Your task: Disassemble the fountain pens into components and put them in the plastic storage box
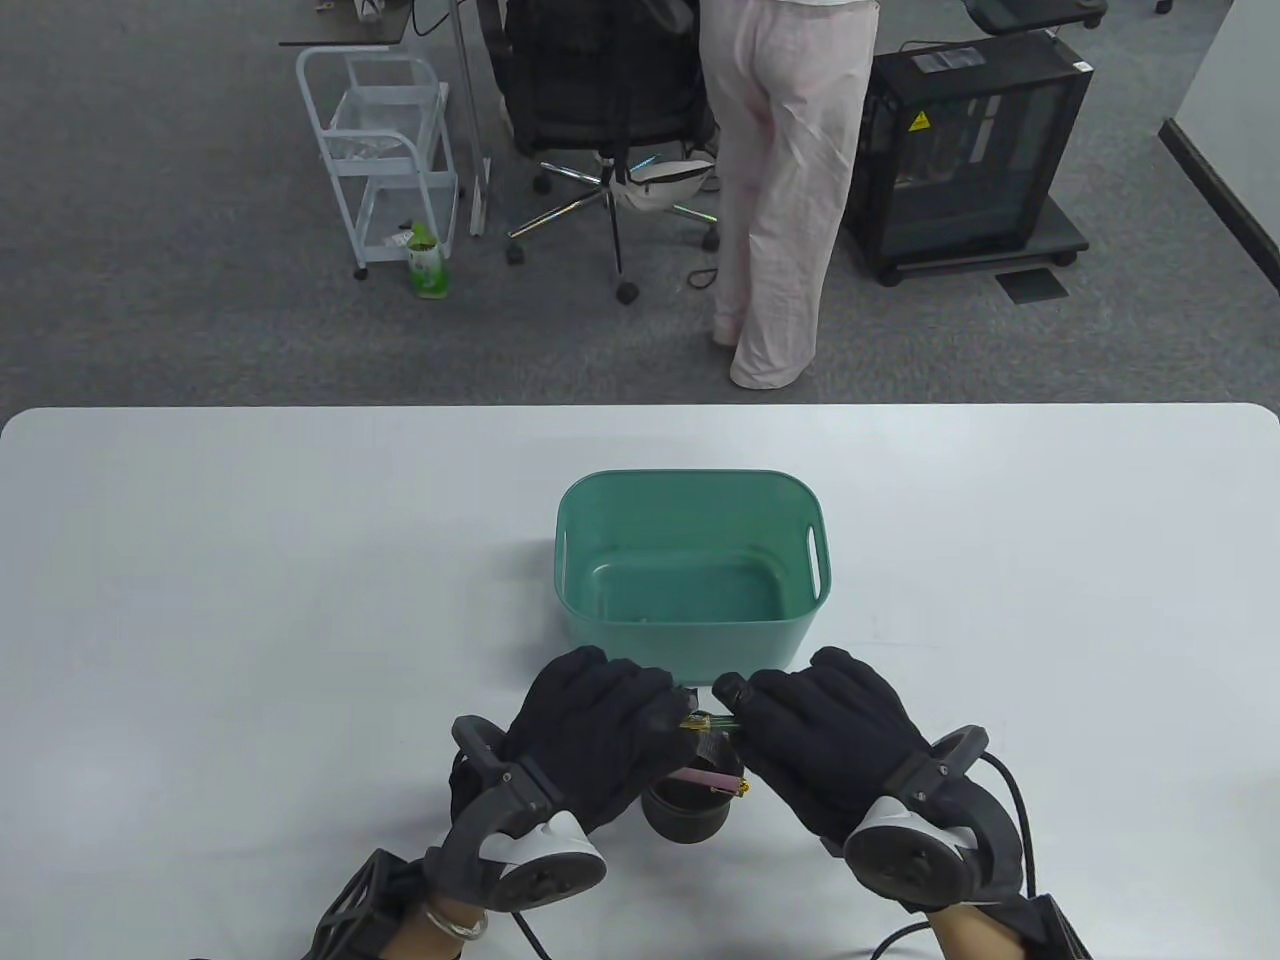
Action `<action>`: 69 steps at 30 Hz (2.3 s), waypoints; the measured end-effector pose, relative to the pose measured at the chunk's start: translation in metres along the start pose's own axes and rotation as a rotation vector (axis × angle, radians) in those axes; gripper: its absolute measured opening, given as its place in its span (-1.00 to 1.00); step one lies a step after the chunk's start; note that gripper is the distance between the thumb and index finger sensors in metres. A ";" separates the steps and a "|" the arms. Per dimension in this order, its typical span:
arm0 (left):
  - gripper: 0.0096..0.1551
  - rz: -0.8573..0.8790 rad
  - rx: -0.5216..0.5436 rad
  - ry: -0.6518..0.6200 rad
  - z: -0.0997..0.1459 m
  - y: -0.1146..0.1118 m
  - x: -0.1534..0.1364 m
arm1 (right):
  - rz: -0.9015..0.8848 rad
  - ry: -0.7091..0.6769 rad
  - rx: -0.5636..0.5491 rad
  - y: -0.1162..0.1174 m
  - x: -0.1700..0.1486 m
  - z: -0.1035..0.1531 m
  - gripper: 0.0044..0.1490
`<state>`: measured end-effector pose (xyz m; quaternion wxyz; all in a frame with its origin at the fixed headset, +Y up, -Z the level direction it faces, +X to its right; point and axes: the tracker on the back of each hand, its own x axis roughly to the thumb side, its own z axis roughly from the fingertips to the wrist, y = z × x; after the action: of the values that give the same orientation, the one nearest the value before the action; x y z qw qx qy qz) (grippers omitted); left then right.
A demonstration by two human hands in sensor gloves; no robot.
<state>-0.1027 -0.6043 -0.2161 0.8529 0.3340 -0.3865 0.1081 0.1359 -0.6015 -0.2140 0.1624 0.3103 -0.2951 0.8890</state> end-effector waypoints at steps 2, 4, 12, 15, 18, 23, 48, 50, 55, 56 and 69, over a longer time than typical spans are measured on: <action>-0.52 0.006 0.004 -0.009 0.000 0.000 0.000 | -0.007 -0.002 0.005 0.000 0.001 0.000 -0.44; -0.52 0.020 0.004 -0.017 0.000 0.000 0.000 | -0.020 -0.007 0.004 0.000 0.001 0.000 -0.44; -0.52 0.073 -0.013 -0.024 0.001 0.000 -0.002 | -0.034 -0.026 -0.021 0.002 0.003 0.001 -0.45; -0.52 0.086 -0.023 -0.028 0.001 -0.001 -0.003 | -0.027 -0.036 -0.037 0.003 0.005 0.001 -0.46; -0.52 0.112 -0.029 -0.034 0.001 -0.001 -0.004 | -0.019 -0.045 -0.050 0.004 0.006 0.002 -0.46; -0.52 0.179 -0.044 -0.032 0.001 -0.001 -0.007 | -0.019 -0.056 -0.076 0.004 0.008 0.003 -0.46; -0.35 0.176 -0.092 0.044 0.000 -0.002 -0.011 | 0.040 -0.063 -0.093 0.004 0.009 0.004 -0.47; -0.33 0.172 -0.091 0.054 0.001 -0.001 -0.012 | 0.040 -0.059 -0.094 0.004 0.008 0.004 -0.48; -0.37 0.157 -0.061 0.050 0.001 -0.001 -0.010 | 0.047 -0.051 -0.098 0.003 0.006 0.003 -0.48; -0.39 0.153 -0.055 0.045 0.001 -0.001 -0.010 | 0.048 -0.050 -0.098 0.003 0.006 0.003 -0.48; -0.52 0.145 -0.048 0.041 0.001 0.000 -0.008 | 0.048 -0.058 -0.096 0.003 0.006 0.003 -0.47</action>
<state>-0.1090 -0.6048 -0.2213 0.8582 0.2825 -0.3947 0.1671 0.1312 -0.6052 -0.2092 0.1471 0.3205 -0.3495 0.8680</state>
